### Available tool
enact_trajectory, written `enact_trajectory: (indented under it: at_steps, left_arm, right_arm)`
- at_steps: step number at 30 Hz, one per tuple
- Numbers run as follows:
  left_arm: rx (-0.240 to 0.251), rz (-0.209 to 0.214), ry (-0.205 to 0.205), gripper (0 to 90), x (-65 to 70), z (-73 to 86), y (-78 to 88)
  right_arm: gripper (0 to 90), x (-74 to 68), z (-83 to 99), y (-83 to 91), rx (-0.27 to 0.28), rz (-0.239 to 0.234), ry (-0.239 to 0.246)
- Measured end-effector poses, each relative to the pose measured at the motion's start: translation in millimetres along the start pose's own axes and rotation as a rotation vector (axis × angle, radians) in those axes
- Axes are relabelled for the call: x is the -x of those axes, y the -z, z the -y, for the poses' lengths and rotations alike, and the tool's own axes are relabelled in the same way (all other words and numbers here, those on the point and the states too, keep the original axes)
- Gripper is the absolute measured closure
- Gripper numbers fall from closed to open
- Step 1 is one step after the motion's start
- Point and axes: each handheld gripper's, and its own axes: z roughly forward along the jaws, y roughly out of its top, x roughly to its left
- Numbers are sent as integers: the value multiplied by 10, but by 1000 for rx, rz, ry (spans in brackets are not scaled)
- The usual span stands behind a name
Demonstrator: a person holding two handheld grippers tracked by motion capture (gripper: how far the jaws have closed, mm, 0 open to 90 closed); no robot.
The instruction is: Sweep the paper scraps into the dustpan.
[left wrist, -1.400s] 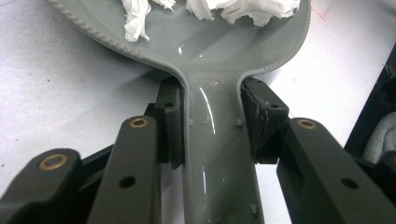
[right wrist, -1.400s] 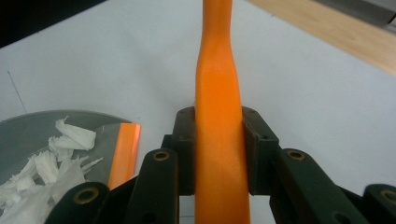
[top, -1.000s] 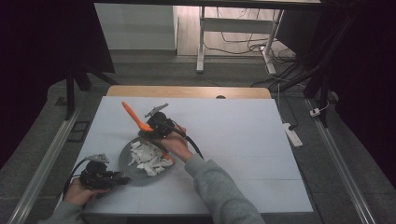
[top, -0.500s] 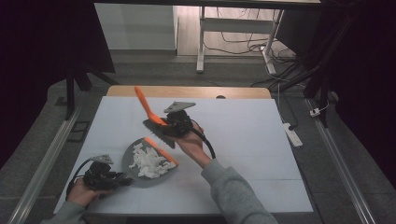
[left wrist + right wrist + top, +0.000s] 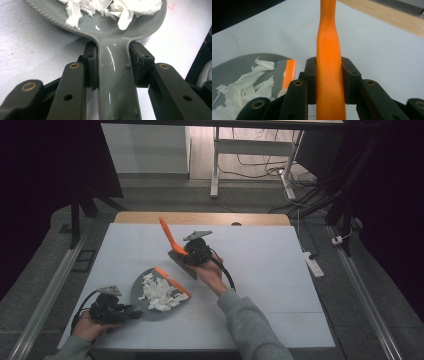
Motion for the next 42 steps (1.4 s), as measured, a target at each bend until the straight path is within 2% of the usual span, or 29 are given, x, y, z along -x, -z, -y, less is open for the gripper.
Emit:
enact_trajectory:
  at_steps: [4,9,12,15,18,22,24,28,32,37,42]
  left_arm:
    - [1,0,0,616,2,-1,0]
    - [-6,-2,-9,616,4,-10,-5]
    - [-4,-3,-8,617,11,-14,-10]
    - [-1,-4,-5,616,16,-14,-11]
    - [-3,-8,-10,616,16,-16,-13]
    - [4,-14,-6,616,40,-16,-19]
    - [5,-15,-8,616,38,-15,-19]
    - [5,-17,-16,616,32,-13,-16]
    - [12,-23,-18,616,35,-10,-15]
    - [22,-27,-15,616,44,-7,-5]
    - [44,-30,-14,616,43,-4,19]
  right_arm:
    - [703,-112,14,-133,-17,-17,16]
    - [703,-266,-6,-199,-34,-43,40]
    - [704,-382,-1,-206,-43,-62,71]
    - [703,-512,1,-170,-38,-97,90]
    - [704,-613,-2,-83,-12,-168,75]
    - [703,-727,-14,38,20,-188,110]
    - [703,-697,-43,104,57,-191,92]
    - [703,-575,-101,229,104,-160,59]
    - [703,-507,-117,337,117,-135,54]
    - [703,-488,-121,449,138,-125,60]
    - [704,-427,-94,542,159,-113,46]
